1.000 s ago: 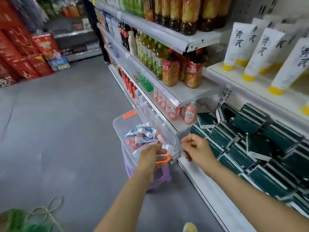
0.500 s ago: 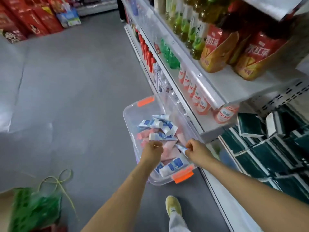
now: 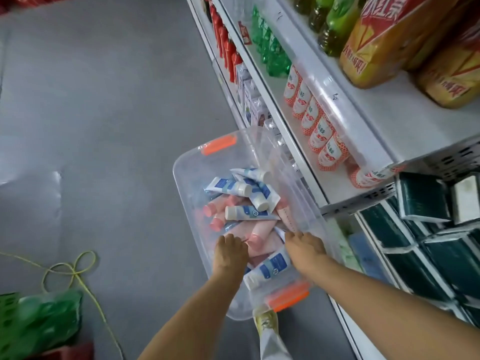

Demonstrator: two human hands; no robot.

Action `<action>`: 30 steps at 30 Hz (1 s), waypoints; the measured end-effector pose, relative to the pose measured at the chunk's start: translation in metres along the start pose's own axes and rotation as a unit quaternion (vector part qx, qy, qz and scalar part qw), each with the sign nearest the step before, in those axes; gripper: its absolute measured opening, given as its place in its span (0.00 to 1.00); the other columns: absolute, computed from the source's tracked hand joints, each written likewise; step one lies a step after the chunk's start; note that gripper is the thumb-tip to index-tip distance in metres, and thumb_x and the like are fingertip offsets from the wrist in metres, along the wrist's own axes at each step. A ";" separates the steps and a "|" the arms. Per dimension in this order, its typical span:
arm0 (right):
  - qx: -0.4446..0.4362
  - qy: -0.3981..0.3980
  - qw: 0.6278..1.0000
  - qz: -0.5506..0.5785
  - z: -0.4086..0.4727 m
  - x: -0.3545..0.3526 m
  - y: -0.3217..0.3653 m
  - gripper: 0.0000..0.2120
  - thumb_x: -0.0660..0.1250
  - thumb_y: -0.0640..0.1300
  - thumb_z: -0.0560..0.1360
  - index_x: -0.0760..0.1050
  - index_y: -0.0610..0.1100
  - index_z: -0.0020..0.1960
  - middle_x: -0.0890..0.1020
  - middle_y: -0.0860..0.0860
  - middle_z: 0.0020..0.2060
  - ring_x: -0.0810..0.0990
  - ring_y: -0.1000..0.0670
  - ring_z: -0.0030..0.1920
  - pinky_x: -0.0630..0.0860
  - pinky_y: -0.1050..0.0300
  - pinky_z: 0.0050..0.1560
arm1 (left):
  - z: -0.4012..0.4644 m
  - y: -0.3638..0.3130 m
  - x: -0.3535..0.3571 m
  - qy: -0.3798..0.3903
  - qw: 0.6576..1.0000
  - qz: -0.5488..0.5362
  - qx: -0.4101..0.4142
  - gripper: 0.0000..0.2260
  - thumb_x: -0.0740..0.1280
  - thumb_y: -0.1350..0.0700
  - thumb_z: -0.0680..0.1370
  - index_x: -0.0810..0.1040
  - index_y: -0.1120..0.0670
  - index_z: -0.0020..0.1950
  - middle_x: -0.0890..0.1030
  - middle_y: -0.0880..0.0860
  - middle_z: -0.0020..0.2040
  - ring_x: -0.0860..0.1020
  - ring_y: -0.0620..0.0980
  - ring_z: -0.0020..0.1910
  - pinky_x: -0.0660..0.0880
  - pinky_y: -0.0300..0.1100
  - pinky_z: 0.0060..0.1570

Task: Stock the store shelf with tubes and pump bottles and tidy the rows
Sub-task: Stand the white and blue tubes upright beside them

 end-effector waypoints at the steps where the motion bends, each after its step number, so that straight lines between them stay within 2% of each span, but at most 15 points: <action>1: 0.008 0.007 1.000 0.001 0.002 0.003 -0.001 0.24 0.61 0.37 0.77 0.61 0.38 0.72 0.74 0.40 0.65 0.74 0.40 0.64 0.73 0.48 0.60 | 0.004 -0.002 0.004 0.010 1.000 -0.002 0.003 0.13 0.60 0.60 0.81 0.76 0.54 0.65 0.78 0.51 0.61 0.73 0.53 0.63 0.67 0.44 0.59; 3: 0.020 0.017 1.000 0.011 0.005 0.006 -0.002 0.25 0.61 0.37 0.77 0.60 0.37 0.73 0.74 0.40 0.65 0.75 0.40 0.63 0.74 0.49 0.58 | 0.008 -0.007 0.008 0.046 0.999 -0.005 0.027 0.11 0.60 0.59 0.81 0.77 0.55 0.62 0.79 0.50 0.58 0.73 0.51 0.61 0.66 0.42 0.58; 4: 0.025 0.017 0.999 0.019 0.006 0.006 -0.002 0.25 0.61 0.38 0.78 0.59 0.38 0.73 0.74 0.40 0.65 0.75 0.40 0.63 0.74 0.49 0.58 | 0.008 -0.006 0.011 0.052 0.996 -0.068 0.009 0.11 0.61 0.58 0.81 0.77 0.55 0.61 0.79 0.48 0.55 0.74 0.48 0.57 0.67 0.38 0.56; 6: 0.032 0.004 0.999 0.037 0.003 -0.001 -0.003 0.24 0.60 0.40 0.78 0.60 0.38 0.73 0.74 0.40 0.65 0.75 0.41 0.63 0.74 0.51 0.58 | 0.006 0.011 0.004 -0.021 0.963 -0.248 -0.104 0.11 0.61 0.62 0.80 0.76 0.59 0.61 0.76 0.45 0.45 0.72 0.39 0.42 0.68 0.24 0.39; 8: 0.042 -0.003 0.997 0.065 -0.003 -0.010 -0.005 0.22 0.60 0.42 0.79 0.63 0.38 0.71 0.75 0.41 0.64 0.76 0.42 0.63 0.74 0.52 0.57 | -0.008 0.021 -0.007 -0.045 0.935 -0.293 -0.193 0.12 0.60 0.66 0.79 0.74 0.63 0.62 0.77 0.50 0.44 0.66 0.36 0.33 0.64 0.22 0.27; 10: 0.055 -0.002 0.993 0.102 -0.010 -0.020 -0.010 0.19 0.61 0.44 0.78 0.67 0.39 0.67 0.77 0.43 0.62 0.77 0.43 0.61 0.74 0.53 0.54 | -0.009 0.021 -0.013 -0.016 0.966 -0.212 -0.145 0.13 0.59 0.65 0.80 0.74 0.62 0.63 0.79 0.57 0.56 0.69 0.37 0.36 0.66 0.22 0.31; 11: 0.060 -0.005 0.991 0.122 -0.015 -0.025 -0.013 0.18 0.61 0.44 0.78 0.68 0.40 0.66 0.78 0.44 0.61 0.78 0.43 0.60 0.74 0.54 0.51 | -0.009 0.015 -0.022 0.005 0.988 -0.136 -0.076 0.13 0.59 0.62 0.81 0.75 0.60 0.64 0.79 0.56 0.59 0.73 0.40 0.44 0.68 0.23 0.42; 13: 0.062 -0.017 0.982 0.175 -0.028 -0.035 -0.017 0.16 0.61 0.47 0.78 0.70 0.41 0.63 0.80 0.44 0.58 0.79 0.43 0.57 0.71 0.55 0.47 | -0.019 0.011 -0.034 0.047 0.998 0.048 0.004 0.13 0.59 0.54 0.82 0.76 0.54 0.64 0.78 0.51 0.62 0.73 0.49 0.62 0.64 0.38 0.62; 15: 0.072 -0.019 0.968 0.238 -0.045 -0.042 -0.022 0.17 0.60 0.50 0.78 0.71 0.42 0.62 0.79 0.45 0.57 0.79 0.43 0.55 0.70 0.56 0.45 | -0.031 0.017 -0.051 0.018 0.993 0.118 0.001 0.14 0.59 0.49 0.82 0.76 0.51 0.63 0.80 0.48 0.61 0.73 0.51 0.64 0.63 0.43 0.62; 17: 0.090 -0.004 0.943 0.319 -0.061 -0.044 -0.026 0.17 0.59 0.53 0.77 0.71 0.44 0.60 0.79 0.46 0.53 0.78 0.44 0.51 0.70 0.56 0.43 | -0.044 0.028 -0.059 0.008 0.998 0.042 -0.049 0.15 0.59 0.45 0.81 0.76 0.51 0.61 0.81 0.49 0.56 0.77 0.50 0.56 0.67 0.43 0.56; 19: 0.098 0.008 0.893 0.439 -0.078 -0.043 -0.027 0.18 0.59 0.54 0.72 0.73 0.44 0.56 0.79 0.47 0.46 0.77 0.46 0.42 0.70 0.58 0.39 | -0.058 0.043 -0.053 0.038 0.986 -0.110 -0.124 0.19 0.60 0.39 0.78 0.73 0.53 0.59 0.81 0.51 0.53 0.78 0.50 0.50 0.71 0.43 0.53; 21: 0.099 -0.002 0.832 0.546 -0.096 -0.044 -0.025 0.19 0.59 0.53 0.71 0.73 0.43 0.57 0.79 0.46 0.41 0.76 0.47 0.36 0.69 0.59 0.34 | -0.078 0.049 -0.038 0.084 0.917 -0.333 -0.202 0.24 0.63 0.37 0.73 0.74 0.55 0.59 0.82 0.52 0.52 0.80 0.51 0.48 0.75 0.44 0.54; 23: 0.093 -0.017 0.773 0.627 -0.118 -0.049 -0.023 0.14 0.60 0.47 0.75 0.75 0.41 0.56 0.79 0.44 0.36 0.74 0.50 0.28 0.66 0.61 0.29 | -0.098 0.039 -0.036 0.079 0.802 -0.542 -0.237 0.23 0.67 0.42 0.73 0.77 0.59 0.58 0.83 0.55 0.48 0.80 0.52 0.44 0.76 0.42 0.46; 26: 0.069 -0.036 0.687 0.722 -0.155 -0.062 -0.016 0.09 0.61 0.43 0.77 0.76 0.40 0.52 0.78 0.42 0.35 0.73 0.50 0.26 0.65 0.61 0.26 | -0.128 0.023 -0.044 0.056 0.692 -0.678 -0.241 0.15 0.69 0.48 0.76 0.80 0.59 0.52 0.83 0.54 0.38 0.78 0.51 0.34 0.71 0.39 0.34; 30: 0.014 -0.063 0.624 0.779 -0.207 -0.079 -0.009 0.08 0.61 0.41 0.78 0.76 0.42 0.54 0.81 0.41 0.37 0.77 0.48 0.29 0.68 0.60 0.25 | -0.166 -0.005 -0.069 0.030 0.550 -0.816 -0.174 0.07 0.68 0.58 0.78 0.78 0.61 0.52 0.84 0.58 0.40 0.83 0.55 0.38 0.77 0.45 0.39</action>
Point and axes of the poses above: each hand's wrist, its own z-axis towards the middle knuckle, its own x-axis out of the palm, y = z × x, the point moved 8 cm from there along z, towards the middle knuckle
